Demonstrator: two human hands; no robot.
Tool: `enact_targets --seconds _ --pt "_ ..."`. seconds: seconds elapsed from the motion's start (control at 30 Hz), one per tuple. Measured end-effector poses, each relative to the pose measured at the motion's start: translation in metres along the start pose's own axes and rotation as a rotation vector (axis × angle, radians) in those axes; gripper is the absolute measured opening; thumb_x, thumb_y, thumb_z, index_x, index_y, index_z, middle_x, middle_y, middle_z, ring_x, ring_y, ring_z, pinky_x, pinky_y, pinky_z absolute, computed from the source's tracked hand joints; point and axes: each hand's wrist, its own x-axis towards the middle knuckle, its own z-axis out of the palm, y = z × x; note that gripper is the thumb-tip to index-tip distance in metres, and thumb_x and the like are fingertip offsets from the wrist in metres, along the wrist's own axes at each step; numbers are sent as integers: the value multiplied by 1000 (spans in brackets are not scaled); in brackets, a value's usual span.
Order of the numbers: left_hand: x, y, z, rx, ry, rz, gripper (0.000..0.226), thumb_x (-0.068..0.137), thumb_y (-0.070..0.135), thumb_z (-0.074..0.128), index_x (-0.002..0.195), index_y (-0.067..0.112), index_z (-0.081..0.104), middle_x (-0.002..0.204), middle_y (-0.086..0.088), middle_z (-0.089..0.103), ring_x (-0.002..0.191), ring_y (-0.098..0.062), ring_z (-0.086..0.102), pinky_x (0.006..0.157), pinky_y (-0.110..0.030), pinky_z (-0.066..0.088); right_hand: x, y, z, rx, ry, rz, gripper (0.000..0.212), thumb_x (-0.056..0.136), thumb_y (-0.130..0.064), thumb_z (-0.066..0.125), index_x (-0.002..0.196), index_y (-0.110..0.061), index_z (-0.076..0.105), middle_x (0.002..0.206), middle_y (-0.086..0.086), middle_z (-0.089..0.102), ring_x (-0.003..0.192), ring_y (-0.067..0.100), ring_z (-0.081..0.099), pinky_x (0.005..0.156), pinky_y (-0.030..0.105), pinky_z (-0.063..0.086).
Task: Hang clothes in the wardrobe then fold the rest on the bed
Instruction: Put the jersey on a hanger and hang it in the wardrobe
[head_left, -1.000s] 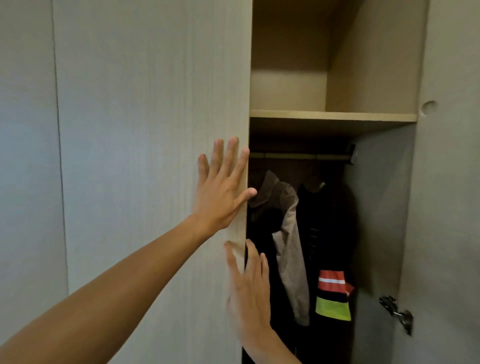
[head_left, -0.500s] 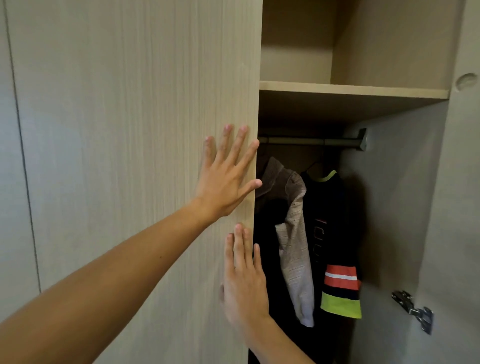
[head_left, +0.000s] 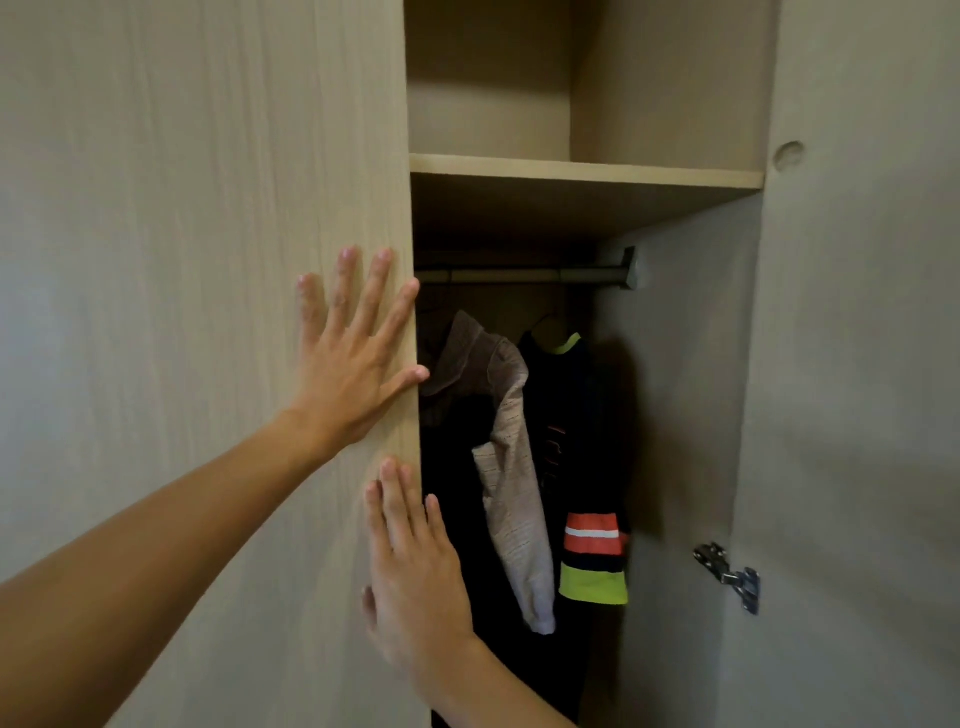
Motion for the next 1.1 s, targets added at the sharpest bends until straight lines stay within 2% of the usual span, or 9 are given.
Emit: enact_targets --seconds 0.2,0.3,0.4,0.47,0.63,0.73,0.83,0.93,1.1 --pt "1 16 -15 -255 -83 -122 92 91 75 17 162 17 6 169 -8 -14 153 -36 -19 118 -68 -6 -62 79 -77 83 88 301 81 93 -36 57 159 -22 12 169 1 -3 155 17 -7 126 45 2" --pt "7 74 -24 -398 -91 -208 91 92 76 15 158 13 21 168 -15 7 155 -33 -6 119 -68 1 -125 133 -129 26 236 485 73 92 -39 54 156 -25 21 168 -1 7 155 16 -2 126 42 1" --pt "15 169 -59 -559 -56 -78 89 93 72 13 154 10 31 166 -18 17 155 -27 -5 120 -57 -6 -194 169 -179 -110 354 641 67 92 -37 56 152 -24 31 166 3 15 155 20 4 125 47 9" --pt "28 238 -100 -701 -10 32 86 93 68 18 154 10 33 165 -19 18 156 -31 2 121 -58 0 -238 186 -214 -212 424 701 67 88 -34 60 149 -22 35 163 4 18 154 21 9 124 50 14" --pt "50 371 -230 -949 205 340 76 98 64 27 157 17 28 168 -12 13 157 -27 1 126 -54 4 -323 216 -298 -424 631 763 92 82 -31 65 158 -11 18 165 9 15 155 24 5 125 53 9" --pt "56 421 -299 -969 365 501 71 101 61 28 157 17 29 167 -13 15 157 -28 3 125 -55 8 -357 239 -336 -420 726 937 104 82 -33 70 159 -10 6 167 10 9 155 23 4 125 52 6" --pt "55 448 -338 -923 380 501 71 100 62 27 157 19 30 168 -12 15 156 -29 3 125 -55 6 -375 263 -354 -188 607 1121 108 86 -45 67 159 -20 -9 168 6 6 154 23 9 125 51 4" --pt "51 464 -350 -843 335 521 72 99 62 27 157 20 30 168 -12 13 156 -30 1 125 -55 4 -376 274 -355 127 403 1222 112 85 -38 75 159 -26 -9 167 3 14 153 29 13 125 53 11" --pt "53 462 -352 -659 328 644 71 99 64 26 155 22 34 168 -12 16 156 -31 0 125 -54 -3 -370 259 -333 248 437 1170 109 80 -45 78 159 -24 5 167 0 15 152 30 21 119 49 30"
